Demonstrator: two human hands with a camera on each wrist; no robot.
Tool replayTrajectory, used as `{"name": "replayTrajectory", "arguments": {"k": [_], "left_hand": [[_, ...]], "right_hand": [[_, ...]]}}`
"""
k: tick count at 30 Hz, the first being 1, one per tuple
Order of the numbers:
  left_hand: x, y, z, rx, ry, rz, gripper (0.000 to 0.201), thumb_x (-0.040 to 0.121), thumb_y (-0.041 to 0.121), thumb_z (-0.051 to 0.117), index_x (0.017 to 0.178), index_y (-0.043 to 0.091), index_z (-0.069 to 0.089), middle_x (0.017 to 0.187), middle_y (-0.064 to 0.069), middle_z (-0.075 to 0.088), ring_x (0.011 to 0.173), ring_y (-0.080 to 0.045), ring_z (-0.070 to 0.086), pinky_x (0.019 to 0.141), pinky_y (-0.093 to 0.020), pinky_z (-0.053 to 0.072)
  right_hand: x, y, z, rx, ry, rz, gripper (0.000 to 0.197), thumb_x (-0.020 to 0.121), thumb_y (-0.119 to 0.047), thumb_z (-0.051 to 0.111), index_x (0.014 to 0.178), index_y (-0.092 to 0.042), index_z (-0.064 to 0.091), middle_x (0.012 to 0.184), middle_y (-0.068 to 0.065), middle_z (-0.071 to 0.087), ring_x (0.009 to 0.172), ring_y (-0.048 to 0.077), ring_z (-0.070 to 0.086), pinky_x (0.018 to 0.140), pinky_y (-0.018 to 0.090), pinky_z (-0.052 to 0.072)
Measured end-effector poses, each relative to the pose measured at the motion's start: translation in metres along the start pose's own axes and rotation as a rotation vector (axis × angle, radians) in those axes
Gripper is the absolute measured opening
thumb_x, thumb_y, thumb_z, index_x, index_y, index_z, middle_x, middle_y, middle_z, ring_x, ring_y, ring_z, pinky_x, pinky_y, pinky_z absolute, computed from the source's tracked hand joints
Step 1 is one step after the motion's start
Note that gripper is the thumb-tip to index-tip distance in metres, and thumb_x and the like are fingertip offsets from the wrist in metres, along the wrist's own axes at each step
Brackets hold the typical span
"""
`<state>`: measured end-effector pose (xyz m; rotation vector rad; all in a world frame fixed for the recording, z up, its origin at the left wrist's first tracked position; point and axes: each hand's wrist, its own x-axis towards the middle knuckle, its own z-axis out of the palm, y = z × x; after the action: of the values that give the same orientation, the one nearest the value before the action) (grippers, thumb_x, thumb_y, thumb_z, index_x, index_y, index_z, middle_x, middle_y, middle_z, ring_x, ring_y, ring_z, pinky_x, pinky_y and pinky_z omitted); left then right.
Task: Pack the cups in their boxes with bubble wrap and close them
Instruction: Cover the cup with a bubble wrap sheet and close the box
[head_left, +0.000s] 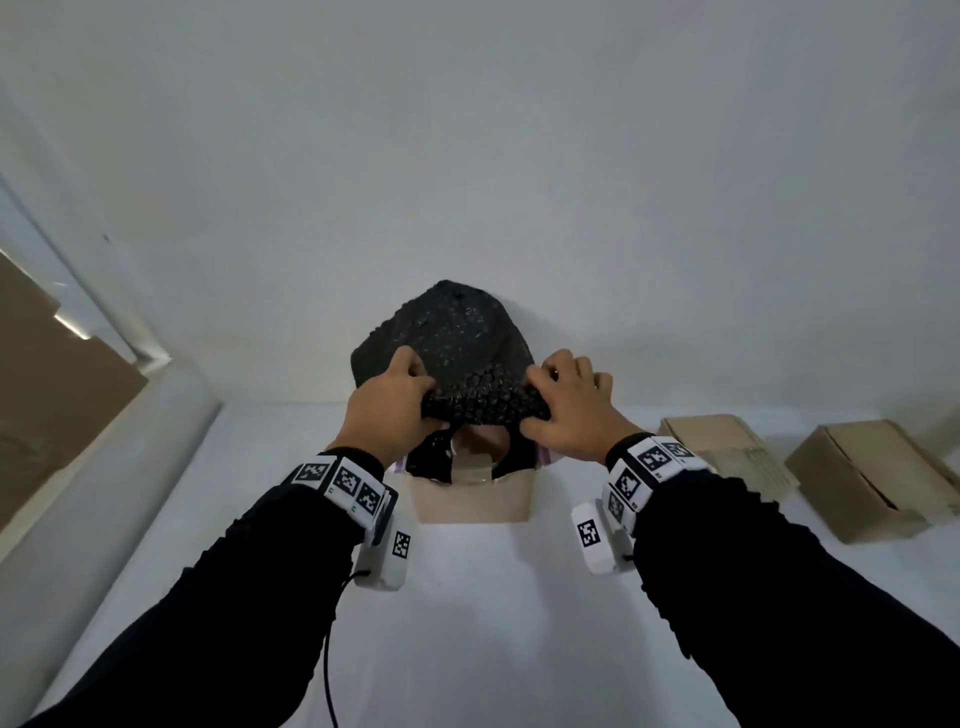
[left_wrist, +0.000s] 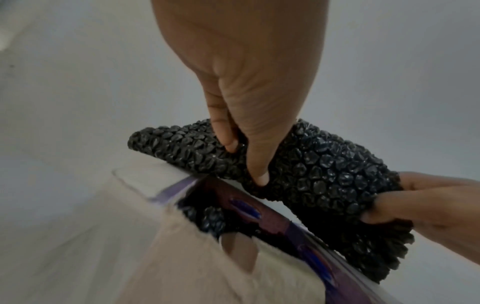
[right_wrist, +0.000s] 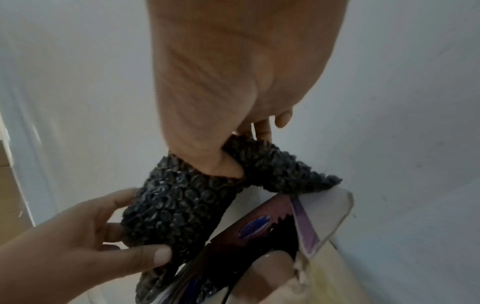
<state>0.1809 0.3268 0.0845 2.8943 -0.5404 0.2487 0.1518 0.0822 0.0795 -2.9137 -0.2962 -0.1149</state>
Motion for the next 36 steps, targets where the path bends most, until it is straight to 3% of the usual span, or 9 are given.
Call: {"name": "replayTrajectory", "arguments": {"k": [8, 12, 15, 18, 21, 27, 31, 33, 36], "left_hand": [[-0.033, 0.014, 0.037, -0.311, 0.526, 0.105, 0.039, 0.079, 0.035, 0.076, 0.103, 0.01, 0.057, 0.109, -0.008, 0.05, 0.091, -0.02, 0.053, 0.072, -0.025, 0.047], [-0.046, 0.022, 0.066, -0.099, 0.059, 0.027, 0.049, 0.082, 0.067, 0.051, 0.107, 0.028, 0.065, 0.093, 0.008, 0.067, 0.095, -0.02, 0.057, 0.081, -0.035, 0.037], [-0.05, 0.022, 0.077, -0.27, -0.105, 0.029, 0.053, 0.078, 0.058, 0.065, 0.124, 0.034, 0.056, 0.09, 0.012, 0.066, 0.092, -0.012, 0.06, 0.092, -0.037, 0.038], [-0.056, 0.021, 0.073, -0.535, -0.072, 0.168, 0.039, 0.077, 0.036, 0.072, 0.114, 0.033, 0.06, 0.079, 0.015, 0.063, 0.076, -0.003, 0.06, 0.078, -0.038, 0.051], [-0.065, 0.019, 0.074, -0.35, -0.056, 0.362, 0.017, 0.083, 0.032, 0.066, 0.1, 0.03, 0.068, 0.093, 0.015, 0.067, 0.084, -0.004, 0.061, 0.077, -0.036, 0.052], [-0.078, 0.008, 0.069, -0.309, 0.133, 0.415, 0.014, 0.086, 0.03, 0.063, 0.098, 0.026, 0.069, 0.091, 0.011, 0.066, 0.078, -0.013, 0.064, 0.067, -0.031, 0.051], [-0.068, -0.002, 0.051, -0.174, 0.421, 0.153, 0.038, 0.08, 0.029, 0.07, 0.114, 0.015, 0.062, 0.109, -0.007, 0.055, 0.094, -0.027, 0.054, 0.077, -0.041, 0.046], [-0.06, -0.012, 0.047, -0.163, 0.352, -0.023, 0.074, 0.077, 0.038, 0.075, 0.142, 0.021, 0.043, 0.13, -0.013, 0.044, 0.109, -0.031, 0.05, 0.085, -0.042, 0.047], [-0.048, -0.021, 0.042, -0.208, 0.11, -0.103, 0.095, 0.082, 0.044, 0.071, 0.153, 0.04, 0.008, 0.117, -0.005, 0.051, 0.102, -0.026, 0.054, 0.074, -0.04, 0.053]], "right_hand": [[0.018, -0.007, 0.011, 0.215, 0.174, 0.119, 0.032, 0.078, -0.017, 0.061, 0.109, -0.013, 0.053, 0.087, 0.008, 0.053, 0.078, 0.033, 0.056, 0.061, 0.031, 0.035], [0.023, -0.012, 0.012, 0.27, 0.264, 0.133, 0.029, 0.073, -0.008, 0.06, 0.1, -0.012, 0.05, 0.08, 0.005, 0.049, 0.071, 0.031, 0.051, 0.058, 0.03, 0.031], [0.022, -0.016, 0.017, 0.189, 0.234, 0.075, 0.034, 0.074, -0.006, 0.061, 0.107, -0.012, 0.054, 0.095, 0.009, 0.054, 0.075, 0.035, 0.056, 0.058, 0.033, 0.037], [0.016, -0.021, 0.029, 0.051, 0.084, -0.04, 0.04, 0.079, -0.008, 0.061, 0.118, -0.014, 0.057, 0.112, 0.01, 0.054, 0.088, 0.038, 0.06, 0.066, 0.037, 0.044], [0.008, -0.023, 0.039, 0.046, -0.169, -0.203, 0.044, 0.079, -0.014, 0.065, 0.122, -0.016, 0.059, 0.115, 0.011, 0.058, 0.097, 0.034, 0.061, 0.078, 0.037, 0.051], [0.003, -0.022, 0.035, 0.059, -0.418, -0.182, 0.025, 0.082, -0.043, 0.06, 0.07, -0.022, 0.053, 0.069, 0.0, 0.057, 0.07, 0.024, 0.059, 0.063, 0.032, 0.045], [0.004, -0.029, 0.036, -0.027, -0.429, -0.158, 0.042, 0.097, -0.052, 0.038, 0.102, -0.016, 0.06, 0.093, 0.01, 0.064, 0.088, 0.029, 0.058, 0.073, 0.034, 0.043], [0.007, -0.031, 0.04, -0.032, -0.408, -0.141, 0.041, 0.102, -0.044, 0.036, 0.107, -0.013, 0.061, 0.099, 0.013, 0.065, 0.093, 0.032, 0.06, 0.072, 0.035, 0.042], [0.014, -0.031, 0.044, -0.035, -0.386, -0.1, 0.031, 0.101, -0.036, 0.042, 0.099, -0.011, 0.061, 0.096, 0.014, 0.064, 0.091, 0.033, 0.062, 0.069, 0.034, 0.042]]}}
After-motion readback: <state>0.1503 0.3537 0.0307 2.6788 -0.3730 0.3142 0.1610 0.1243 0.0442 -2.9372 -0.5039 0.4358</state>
